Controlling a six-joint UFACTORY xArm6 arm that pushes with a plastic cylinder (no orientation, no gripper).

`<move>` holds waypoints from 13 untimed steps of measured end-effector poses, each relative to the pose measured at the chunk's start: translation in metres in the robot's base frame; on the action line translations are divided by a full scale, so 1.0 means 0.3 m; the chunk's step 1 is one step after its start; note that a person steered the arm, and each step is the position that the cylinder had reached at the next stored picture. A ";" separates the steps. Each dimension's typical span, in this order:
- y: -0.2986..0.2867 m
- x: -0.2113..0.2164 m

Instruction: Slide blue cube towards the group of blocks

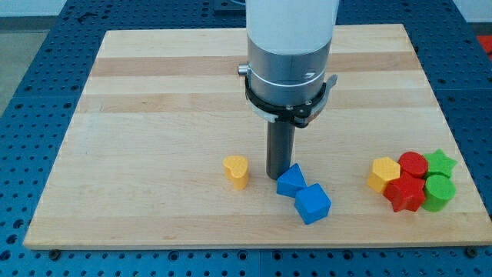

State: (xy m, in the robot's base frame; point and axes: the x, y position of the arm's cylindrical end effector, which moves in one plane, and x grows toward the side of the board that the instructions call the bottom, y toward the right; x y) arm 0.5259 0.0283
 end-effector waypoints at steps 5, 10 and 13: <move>0.029 0.164; 0.101 0.291; 0.265 0.190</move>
State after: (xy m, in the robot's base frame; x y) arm 0.5828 0.1079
